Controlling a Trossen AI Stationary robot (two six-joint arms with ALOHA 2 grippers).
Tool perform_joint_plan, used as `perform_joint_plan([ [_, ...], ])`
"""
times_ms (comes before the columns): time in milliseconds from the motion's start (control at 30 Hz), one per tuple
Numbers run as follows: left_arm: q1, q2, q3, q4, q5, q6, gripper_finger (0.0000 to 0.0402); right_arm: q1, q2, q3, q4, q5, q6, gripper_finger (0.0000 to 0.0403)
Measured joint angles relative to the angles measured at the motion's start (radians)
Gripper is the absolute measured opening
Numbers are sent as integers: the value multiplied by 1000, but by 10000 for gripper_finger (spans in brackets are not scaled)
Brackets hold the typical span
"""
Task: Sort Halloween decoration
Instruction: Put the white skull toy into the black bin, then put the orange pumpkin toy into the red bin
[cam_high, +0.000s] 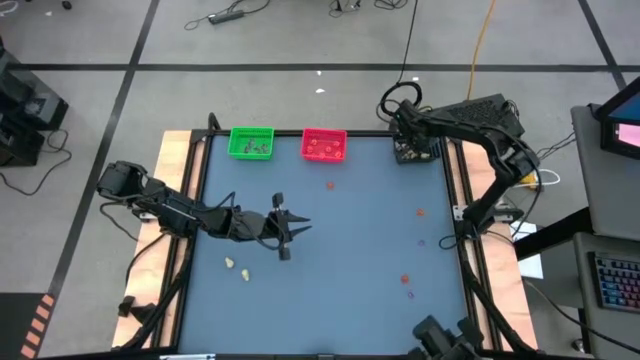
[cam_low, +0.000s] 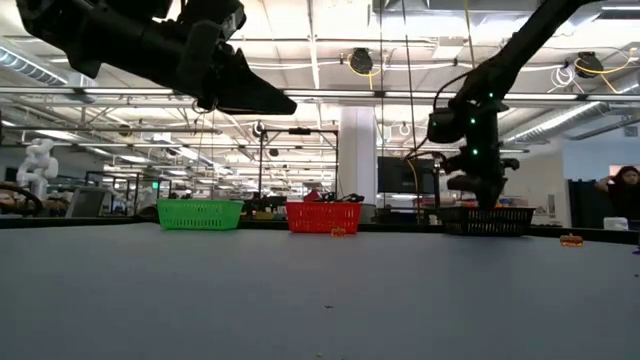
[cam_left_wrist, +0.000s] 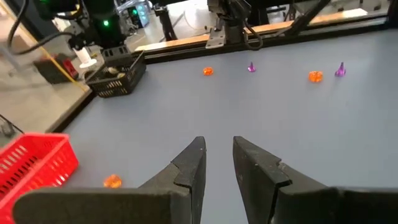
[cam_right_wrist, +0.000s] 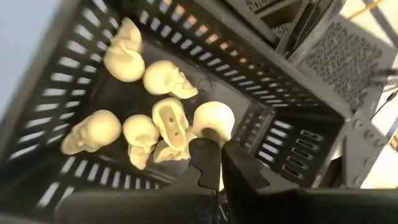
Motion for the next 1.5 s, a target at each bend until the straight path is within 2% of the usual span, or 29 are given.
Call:
perform_joint_plan([
  [233, 35, 0, 0, -32, 1, -125, 88, -22, 35, 0, 2, 8, 50, 38],
  [367, 100, 0, 0, -91, 7, -227, 88, -12, -2, 11, -25, 76, 31, 69],
  [500, 199, 0, 0, -137, 97, -247, 88, 5, -82, 42, -67, 76, 11, 94],
  [600, 278, 0, 0, -149, 228, -248, 88, 35, -167, 46, -87, -11, 3, 99],
  [733, 325, 0, 0, -153, 360, -247, 88, 111, -292, 4, -83, -148, 1, 72],
  [867, 326, 0, 0, -155, 367, -226, 88, 229, -409, -94, -67, -210, 27, 15],
  [1033, 353, 0, 11, -185, 377, -247, 87, 415, -518, -251, -2, -211, 149, 10],
  [1233, 457, 17, 156, -420, 395, -165, 47, 602, -562, -386, 264, -209, 244, 1],
  [1367, 533, 72, 257, -550, 464, -60, 12, 677, -558, -407, 425, -191, 237, 1],
  [1500, 567, 176, 329, -582, 499, 0, 5, 709, -554, -407, 531, -149, 193, 1],
])
